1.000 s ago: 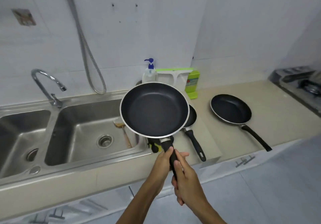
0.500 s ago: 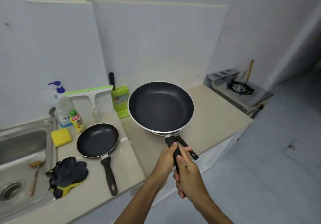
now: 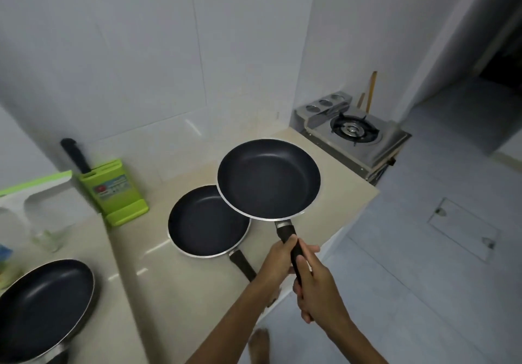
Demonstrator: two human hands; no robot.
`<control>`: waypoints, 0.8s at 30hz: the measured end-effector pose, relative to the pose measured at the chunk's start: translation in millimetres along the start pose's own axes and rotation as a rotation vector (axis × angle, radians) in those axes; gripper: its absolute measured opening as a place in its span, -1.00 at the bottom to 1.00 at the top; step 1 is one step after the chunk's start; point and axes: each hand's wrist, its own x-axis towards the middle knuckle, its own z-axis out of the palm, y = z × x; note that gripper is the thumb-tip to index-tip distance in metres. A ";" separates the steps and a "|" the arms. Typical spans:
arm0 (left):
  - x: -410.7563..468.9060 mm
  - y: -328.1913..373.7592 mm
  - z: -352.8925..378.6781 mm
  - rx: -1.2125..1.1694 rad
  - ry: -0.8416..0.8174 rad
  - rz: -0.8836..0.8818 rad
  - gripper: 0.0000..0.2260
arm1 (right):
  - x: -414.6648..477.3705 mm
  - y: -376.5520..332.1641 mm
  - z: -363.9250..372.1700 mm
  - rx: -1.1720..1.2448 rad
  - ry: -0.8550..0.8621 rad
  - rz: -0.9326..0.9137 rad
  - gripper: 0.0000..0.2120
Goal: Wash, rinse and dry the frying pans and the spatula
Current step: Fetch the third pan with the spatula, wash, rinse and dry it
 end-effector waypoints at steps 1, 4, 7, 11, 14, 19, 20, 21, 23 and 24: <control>19.9 1.4 3.5 -0.003 -0.005 -0.030 -0.54 | 18.7 9.7 -6.6 -0.027 0.000 0.021 -0.55; 72.6 2.5 10.2 -0.026 0.009 -0.086 -0.59 | 64.9 17.0 -27.0 -0.043 -0.027 0.037 -0.66; 123.2 7.7 10.8 0.013 0.056 -0.150 -0.63 | 110.3 24.4 -43.1 -0.037 -0.053 0.061 -0.65; 166.7 13.0 7.4 0.093 0.088 -0.219 -0.73 | 158.5 37.3 -52.8 -0.012 -0.094 0.104 -0.66; 196.1 18.7 5.9 0.112 0.106 -0.234 -0.81 | 195.1 45.5 -59.7 -0.046 -0.124 0.095 -0.66; 249.5 23.6 19.8 0.094 0.180 -0.294 -0.73 | 256.3 72.5 -75.9 -0.043 -0.177 0.038 -0.69; 259.5 22.8 23.4 0.093 0.195 -0.307 -0.72 | 267.4 79.9 -79.4 -0.051 -0.185 0.037 -0.70; 270.7 23.1 28.5 0.096 0.203 -0.311 -0.71 | 279.8 89.5 -84.7 -0.058 -0.199 0.038 -0.70; 292.0 24.9 37.0 0.105 0.220 -0.318 -0.72 | 303.4 109.2 -95.5 -0.065 -0.234 0.022 -0.69; 303.7 25.1 44.9 0.086 0.243 -0.328 -0.74 | 317.3 118.1 -104.1 -0.075 -0.263 0.025 -0.67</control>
